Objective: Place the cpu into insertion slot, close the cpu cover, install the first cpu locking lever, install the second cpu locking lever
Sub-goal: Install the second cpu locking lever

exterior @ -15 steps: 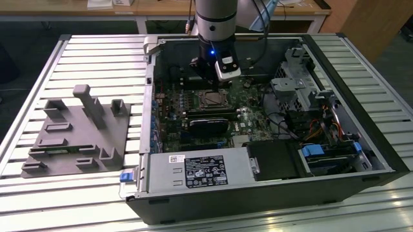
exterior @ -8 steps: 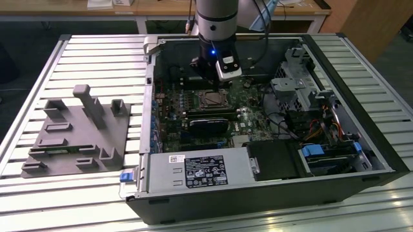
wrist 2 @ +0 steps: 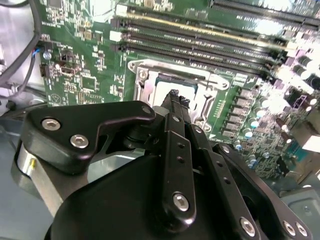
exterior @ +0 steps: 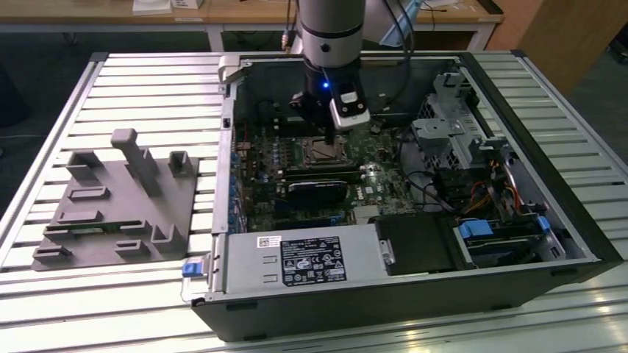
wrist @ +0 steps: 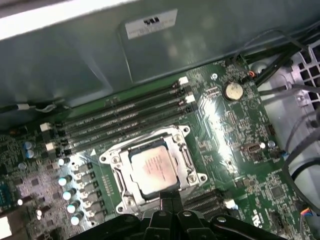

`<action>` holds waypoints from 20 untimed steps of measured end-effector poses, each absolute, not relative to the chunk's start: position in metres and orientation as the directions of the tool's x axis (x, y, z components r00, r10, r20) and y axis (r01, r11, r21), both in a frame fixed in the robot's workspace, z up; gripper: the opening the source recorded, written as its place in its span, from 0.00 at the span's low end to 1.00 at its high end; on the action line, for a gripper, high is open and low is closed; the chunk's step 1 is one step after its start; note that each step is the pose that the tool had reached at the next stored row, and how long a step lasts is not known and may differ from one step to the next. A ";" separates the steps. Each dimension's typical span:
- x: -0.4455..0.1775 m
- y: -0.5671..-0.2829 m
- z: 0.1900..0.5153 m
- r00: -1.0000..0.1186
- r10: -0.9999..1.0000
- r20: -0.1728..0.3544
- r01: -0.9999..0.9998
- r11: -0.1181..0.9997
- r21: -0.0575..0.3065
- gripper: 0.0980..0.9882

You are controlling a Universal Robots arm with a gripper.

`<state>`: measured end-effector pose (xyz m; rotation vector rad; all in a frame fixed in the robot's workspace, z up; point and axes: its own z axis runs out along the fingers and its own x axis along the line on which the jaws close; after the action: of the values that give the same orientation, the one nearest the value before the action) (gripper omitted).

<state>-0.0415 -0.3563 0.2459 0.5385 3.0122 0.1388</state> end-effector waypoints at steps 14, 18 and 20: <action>-0.042 -0.370 0.242 -0.952 0.298 -0.061 0.291 0.951 0.103 0.01; -0.043 -0.372 0.240 -0.959 0.276 -0.061 0.269 0.958 0.103 0.01; -0.045 -0.374 0.239 -0.962 0.266 -0.061 0.259 0.960 0.103 0.01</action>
<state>-0.0447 -0.3738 0.2391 0.4069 3.0367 0.1451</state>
